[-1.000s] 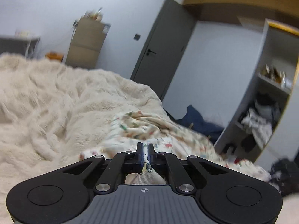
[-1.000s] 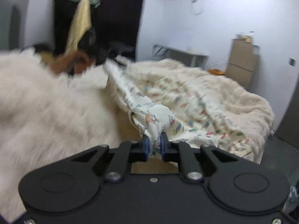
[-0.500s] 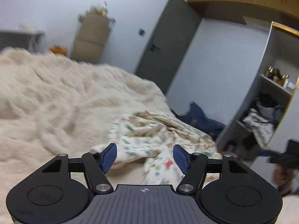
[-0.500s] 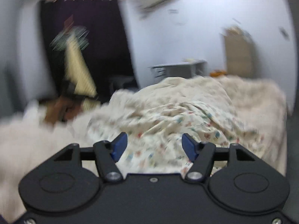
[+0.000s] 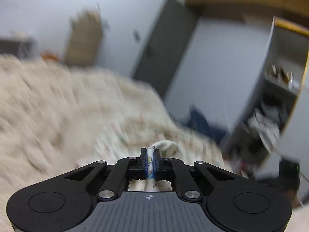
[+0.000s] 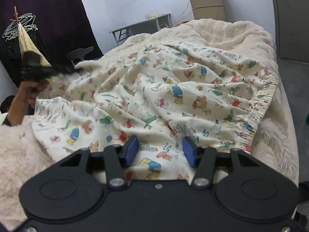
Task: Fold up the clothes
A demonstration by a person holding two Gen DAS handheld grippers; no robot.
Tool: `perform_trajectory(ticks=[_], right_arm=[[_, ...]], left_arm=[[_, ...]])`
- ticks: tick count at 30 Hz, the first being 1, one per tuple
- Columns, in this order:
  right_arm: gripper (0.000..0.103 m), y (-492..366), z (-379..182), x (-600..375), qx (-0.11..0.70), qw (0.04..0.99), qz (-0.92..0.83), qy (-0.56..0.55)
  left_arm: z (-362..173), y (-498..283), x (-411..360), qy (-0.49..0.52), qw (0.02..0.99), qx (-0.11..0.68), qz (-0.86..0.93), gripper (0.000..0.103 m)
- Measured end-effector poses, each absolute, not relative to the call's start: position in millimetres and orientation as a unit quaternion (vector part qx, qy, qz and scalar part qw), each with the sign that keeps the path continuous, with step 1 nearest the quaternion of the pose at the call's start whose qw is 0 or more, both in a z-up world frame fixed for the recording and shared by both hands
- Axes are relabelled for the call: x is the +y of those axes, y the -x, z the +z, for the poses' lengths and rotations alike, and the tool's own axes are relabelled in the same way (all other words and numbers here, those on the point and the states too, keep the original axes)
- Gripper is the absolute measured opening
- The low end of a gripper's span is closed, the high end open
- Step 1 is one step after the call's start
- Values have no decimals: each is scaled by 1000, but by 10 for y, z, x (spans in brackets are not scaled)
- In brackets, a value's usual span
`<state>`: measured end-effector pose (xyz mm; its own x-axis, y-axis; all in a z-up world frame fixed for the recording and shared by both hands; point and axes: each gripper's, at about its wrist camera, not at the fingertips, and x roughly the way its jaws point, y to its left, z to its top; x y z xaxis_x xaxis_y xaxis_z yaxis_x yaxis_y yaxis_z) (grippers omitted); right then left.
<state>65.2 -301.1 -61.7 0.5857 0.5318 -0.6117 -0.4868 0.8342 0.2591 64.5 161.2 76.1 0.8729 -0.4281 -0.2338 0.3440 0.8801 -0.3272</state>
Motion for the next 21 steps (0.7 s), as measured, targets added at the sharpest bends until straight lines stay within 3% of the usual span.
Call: perform_trajectory(ticks=[6, 7, 9, 10, 11, 21], right_arm=[[51, -615, -637, -2916, 352, 893, 280, -10], [51, -620, -643, -2905, 352, 894, 278, -7], [51, -617, -641, -2908, 351, 894, 278, -8], [52, -615, -639, -2909, 351, 894, 279, -9], [52, -622, -641, -2908, 351, 894, 279, -8], [52, -605, -648, -2895, 350, 895, 276, -6]], left_arm=[[1052, 366, 2253, 190, 982, -15, 0, 4], [1041, 570, 2405, 197, 978, -40, 48, 7], [982, 740, 2630, 215, 972, -51, 78, 25], [907, 748, 2785, 224, 971, -32, 71, 47], [817, 700, 2900, 231, 971, -7, 61, 59], [-812, -466, 3142, 368, 883, 273, -103, 64]])
